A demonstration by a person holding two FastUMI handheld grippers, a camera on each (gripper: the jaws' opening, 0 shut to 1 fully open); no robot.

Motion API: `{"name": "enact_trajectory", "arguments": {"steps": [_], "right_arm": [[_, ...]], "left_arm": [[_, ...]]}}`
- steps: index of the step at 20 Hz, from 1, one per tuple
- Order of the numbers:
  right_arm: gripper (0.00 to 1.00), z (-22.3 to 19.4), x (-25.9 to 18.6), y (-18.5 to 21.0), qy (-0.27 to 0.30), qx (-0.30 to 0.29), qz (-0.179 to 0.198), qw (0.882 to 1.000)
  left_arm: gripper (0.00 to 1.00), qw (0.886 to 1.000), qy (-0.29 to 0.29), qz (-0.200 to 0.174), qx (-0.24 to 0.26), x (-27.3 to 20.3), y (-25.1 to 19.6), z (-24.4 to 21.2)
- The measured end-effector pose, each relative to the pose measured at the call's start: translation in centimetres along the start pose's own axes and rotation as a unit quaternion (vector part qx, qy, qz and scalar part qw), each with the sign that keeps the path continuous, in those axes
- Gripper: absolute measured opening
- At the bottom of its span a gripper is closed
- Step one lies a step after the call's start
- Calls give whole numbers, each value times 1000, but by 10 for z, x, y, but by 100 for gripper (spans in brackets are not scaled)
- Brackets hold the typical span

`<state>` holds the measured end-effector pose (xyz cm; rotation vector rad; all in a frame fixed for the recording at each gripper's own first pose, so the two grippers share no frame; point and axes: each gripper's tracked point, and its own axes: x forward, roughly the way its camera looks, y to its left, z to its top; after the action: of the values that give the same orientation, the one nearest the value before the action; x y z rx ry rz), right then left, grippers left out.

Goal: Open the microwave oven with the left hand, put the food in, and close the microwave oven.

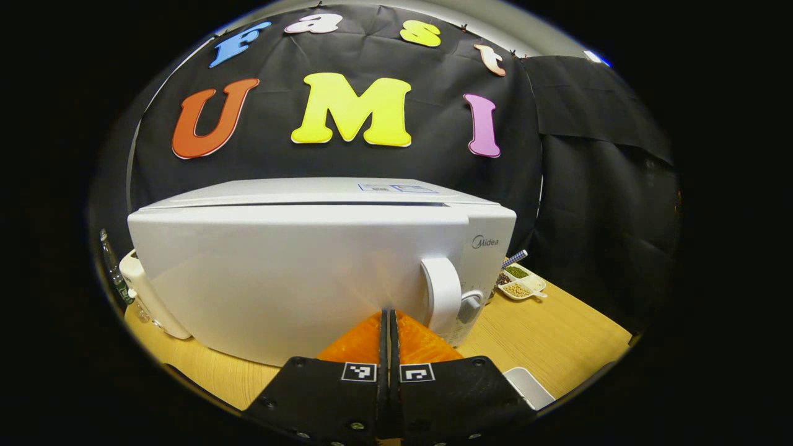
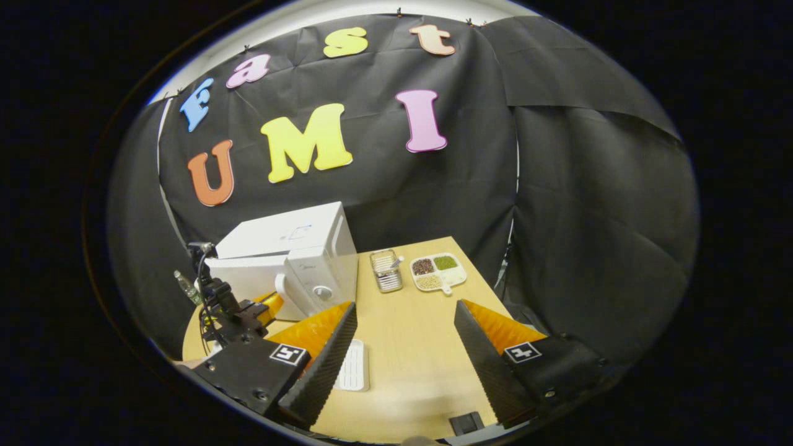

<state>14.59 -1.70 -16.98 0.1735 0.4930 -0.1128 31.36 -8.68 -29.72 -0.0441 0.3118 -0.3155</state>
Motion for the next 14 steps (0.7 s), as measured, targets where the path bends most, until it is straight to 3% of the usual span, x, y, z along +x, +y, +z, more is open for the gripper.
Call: {"name": "enact_trajectory", "arguments": {"steps": [3, 4, 9, 10, 14], "right_arm": [[92, 2, 5, -5, 1, 2, -1, 1000], [100, 1, 8, -5, 3, 3, -1, 1000], [100, -1, 19, -1, 12, 6, 8, 1000], [92, 0, 20, 2, 13, 4, 11, 1000], [92, 2, 23, 10, 13, -7, 22, 1000]], "left_arm": [[0, 1000, -4, 3, 8, 1, 1, -1], [0, 1000, -4, 5, 6, 2, 1, -1], [0, 1000, -1, 12, -6, 16, 3, 3], [0, 1000, 3, 18, -19, 12, 2, 0], [0, 999, 0, 32, -17, 7, 12, 3]]}}
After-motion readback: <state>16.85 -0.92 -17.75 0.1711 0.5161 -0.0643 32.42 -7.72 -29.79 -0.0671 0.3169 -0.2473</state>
